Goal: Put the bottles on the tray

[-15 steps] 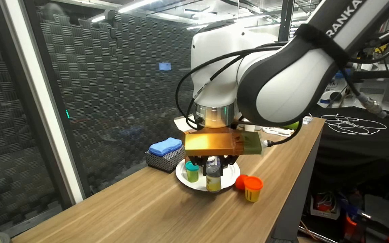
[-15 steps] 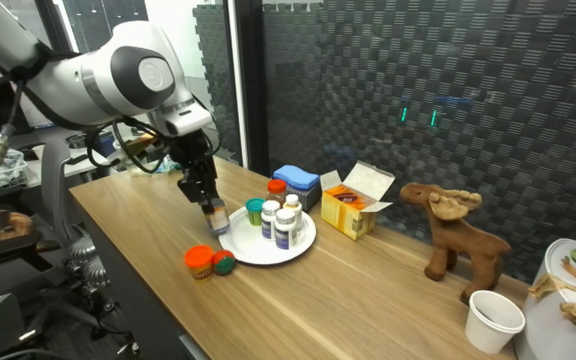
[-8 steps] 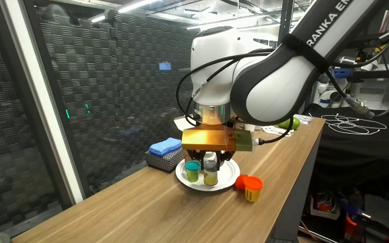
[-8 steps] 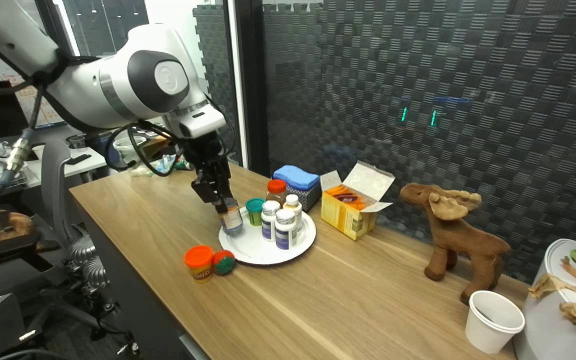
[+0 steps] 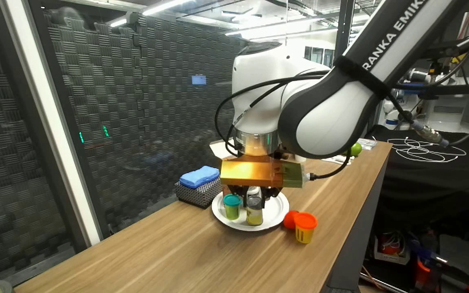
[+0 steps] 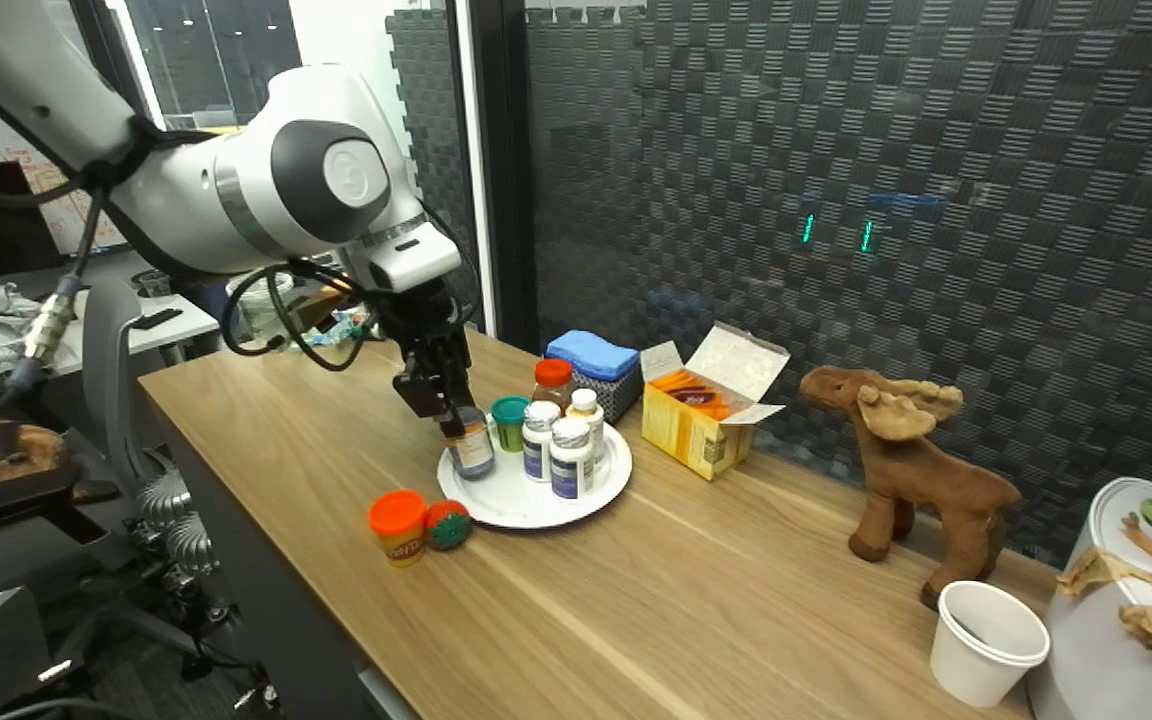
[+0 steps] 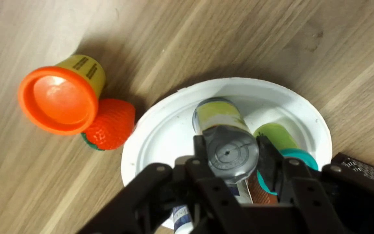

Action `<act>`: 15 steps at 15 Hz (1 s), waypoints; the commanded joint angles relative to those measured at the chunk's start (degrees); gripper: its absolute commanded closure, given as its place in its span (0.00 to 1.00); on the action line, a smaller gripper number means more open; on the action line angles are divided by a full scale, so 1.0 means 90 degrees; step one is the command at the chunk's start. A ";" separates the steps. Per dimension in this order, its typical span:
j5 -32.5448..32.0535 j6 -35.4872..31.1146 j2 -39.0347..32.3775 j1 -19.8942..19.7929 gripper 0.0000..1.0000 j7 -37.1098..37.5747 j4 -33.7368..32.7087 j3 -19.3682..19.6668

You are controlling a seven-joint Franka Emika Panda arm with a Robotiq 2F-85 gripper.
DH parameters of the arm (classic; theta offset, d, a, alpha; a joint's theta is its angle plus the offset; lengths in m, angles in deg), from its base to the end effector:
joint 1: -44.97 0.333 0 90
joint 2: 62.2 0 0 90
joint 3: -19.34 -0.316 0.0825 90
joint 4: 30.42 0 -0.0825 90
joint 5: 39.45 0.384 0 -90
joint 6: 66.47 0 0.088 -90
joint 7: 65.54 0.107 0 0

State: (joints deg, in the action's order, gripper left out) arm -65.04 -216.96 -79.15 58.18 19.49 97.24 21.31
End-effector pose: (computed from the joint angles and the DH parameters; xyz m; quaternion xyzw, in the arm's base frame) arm 0.5446 0.1187 0.2472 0.8910 -0.4340 0.1250 0.0459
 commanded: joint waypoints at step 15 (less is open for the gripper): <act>-0.0088 -0.0353 0.0106 0.0289 0.00 0.0184 0.0106 0.0259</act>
State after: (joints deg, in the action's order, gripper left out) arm -65.04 -219.14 -80.69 59.54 20.00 96.91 22.69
